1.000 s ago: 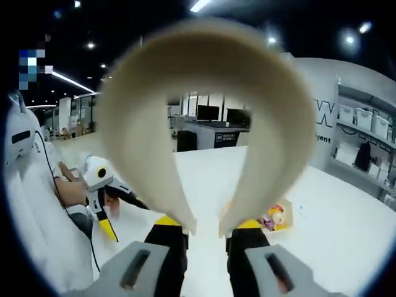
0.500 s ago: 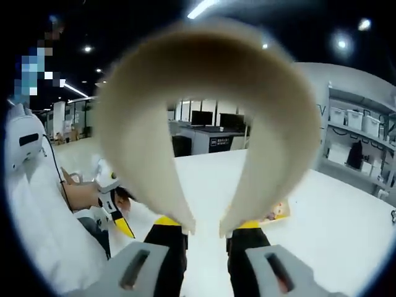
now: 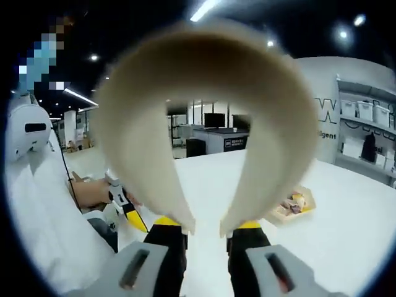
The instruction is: Place the target food into the container with the food tongs after gripping and lifting it, then release it inside without dropping or visibly crushing the food.
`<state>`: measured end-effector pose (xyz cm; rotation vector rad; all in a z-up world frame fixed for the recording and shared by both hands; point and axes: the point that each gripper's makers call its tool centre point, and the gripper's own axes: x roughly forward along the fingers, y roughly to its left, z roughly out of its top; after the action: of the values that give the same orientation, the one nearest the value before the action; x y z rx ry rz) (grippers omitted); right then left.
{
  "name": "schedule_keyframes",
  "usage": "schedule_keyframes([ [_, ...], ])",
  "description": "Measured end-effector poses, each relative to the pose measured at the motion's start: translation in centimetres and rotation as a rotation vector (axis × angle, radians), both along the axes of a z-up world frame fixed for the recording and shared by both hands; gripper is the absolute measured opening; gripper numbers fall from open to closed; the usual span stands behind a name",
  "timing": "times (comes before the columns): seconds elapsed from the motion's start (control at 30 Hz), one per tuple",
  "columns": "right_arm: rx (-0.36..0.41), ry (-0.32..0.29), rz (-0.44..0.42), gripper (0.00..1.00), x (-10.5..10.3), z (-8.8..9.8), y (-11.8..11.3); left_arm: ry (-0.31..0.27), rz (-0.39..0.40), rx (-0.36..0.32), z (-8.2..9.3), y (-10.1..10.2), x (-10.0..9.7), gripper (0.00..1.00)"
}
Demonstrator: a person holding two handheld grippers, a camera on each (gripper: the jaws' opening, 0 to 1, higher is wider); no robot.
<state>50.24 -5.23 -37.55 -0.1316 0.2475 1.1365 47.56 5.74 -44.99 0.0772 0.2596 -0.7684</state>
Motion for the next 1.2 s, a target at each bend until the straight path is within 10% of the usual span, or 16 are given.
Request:
schedule_keyframes([
  [0.57,0.067,0.031,0.166,0.19,0.3,-2.9,4.9,0.017,-0.003,0.002,-0.4,0.6,1.2,0.59],
  [1.2,0.231,0.010,0.310,0.19,0.0,-1.8,7.7,-0.016,-0.083,-0.039,1.0,-0.3,2.7,0.29],
])
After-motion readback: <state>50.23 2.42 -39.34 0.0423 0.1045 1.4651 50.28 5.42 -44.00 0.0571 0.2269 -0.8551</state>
